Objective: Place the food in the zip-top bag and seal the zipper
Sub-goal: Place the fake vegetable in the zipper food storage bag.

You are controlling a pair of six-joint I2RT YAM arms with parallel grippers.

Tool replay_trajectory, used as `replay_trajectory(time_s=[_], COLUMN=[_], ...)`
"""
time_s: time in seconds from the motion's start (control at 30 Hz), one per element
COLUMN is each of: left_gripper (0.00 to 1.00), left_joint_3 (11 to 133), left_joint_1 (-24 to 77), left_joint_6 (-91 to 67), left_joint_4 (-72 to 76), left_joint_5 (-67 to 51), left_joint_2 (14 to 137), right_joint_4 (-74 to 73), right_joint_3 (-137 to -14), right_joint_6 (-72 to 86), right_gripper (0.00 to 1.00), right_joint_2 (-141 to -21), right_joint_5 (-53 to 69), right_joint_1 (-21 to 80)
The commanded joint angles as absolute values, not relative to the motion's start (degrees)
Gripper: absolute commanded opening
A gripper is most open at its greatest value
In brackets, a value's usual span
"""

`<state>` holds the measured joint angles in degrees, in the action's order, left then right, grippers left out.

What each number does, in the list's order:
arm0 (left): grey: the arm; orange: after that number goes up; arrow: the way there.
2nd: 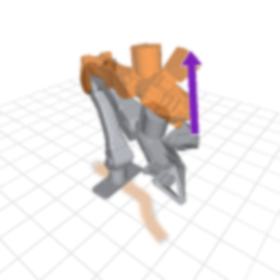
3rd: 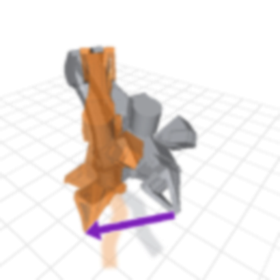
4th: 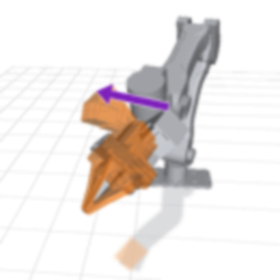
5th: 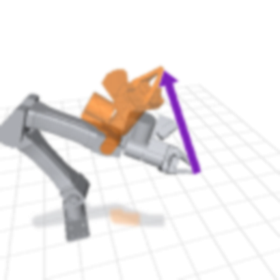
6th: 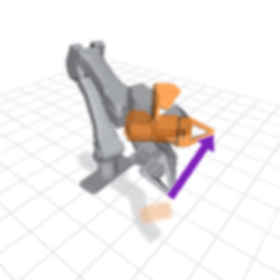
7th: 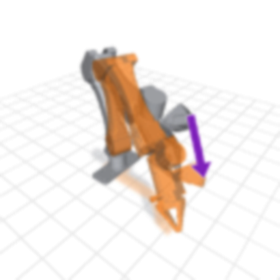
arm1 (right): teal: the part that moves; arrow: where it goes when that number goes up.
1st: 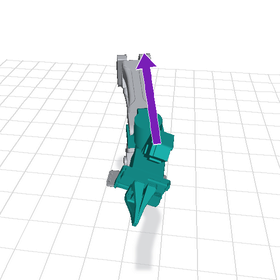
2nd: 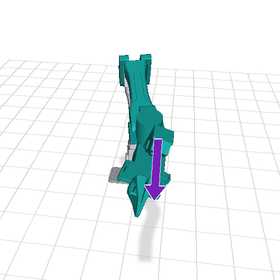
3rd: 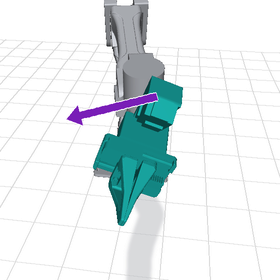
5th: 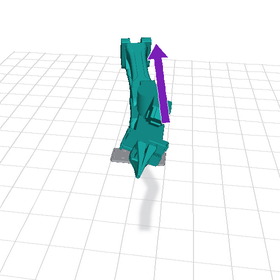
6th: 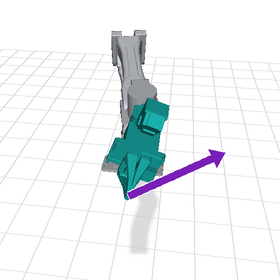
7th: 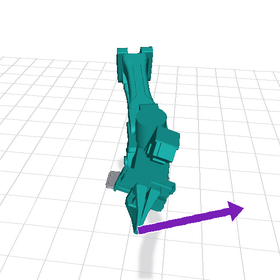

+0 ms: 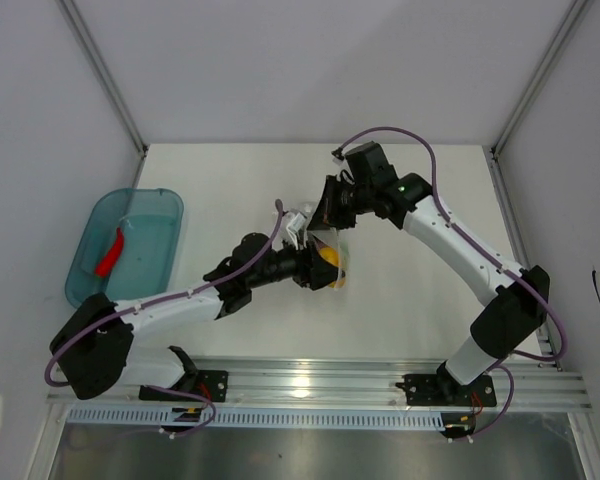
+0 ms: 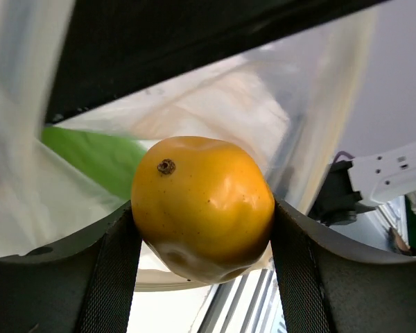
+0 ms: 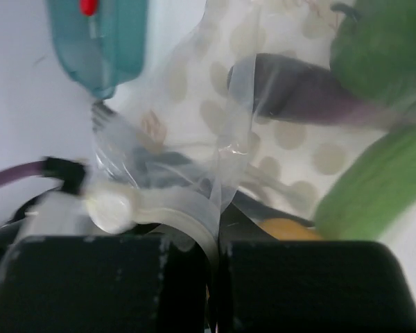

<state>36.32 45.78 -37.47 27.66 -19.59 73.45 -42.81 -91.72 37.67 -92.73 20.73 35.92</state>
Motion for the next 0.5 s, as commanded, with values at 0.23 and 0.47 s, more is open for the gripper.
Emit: replay_trajectory(time_s=[0.23,0.47], left_gripper=[0.27,0.72], left_joint_3=[45.6,49.4], left_joint_1=[48.2,48.7], left_joint_6=[-28.7,-27.4], left_joint_4=[5.0,-4.9], left_joint_5=[-3.5,9.7], left_joint_2=[72.9,66.5], right_joint_4=[-37.9,-41.9], right_joint_3=[-92.7,-91.1], right_joint_6=[40.8,38.1], right_gripper=[0.00,0.00], right_joint_2=[-89.5,-87.4], right_joint_5=[23.5,19.9], right_joint_1=[36.7,36.6])
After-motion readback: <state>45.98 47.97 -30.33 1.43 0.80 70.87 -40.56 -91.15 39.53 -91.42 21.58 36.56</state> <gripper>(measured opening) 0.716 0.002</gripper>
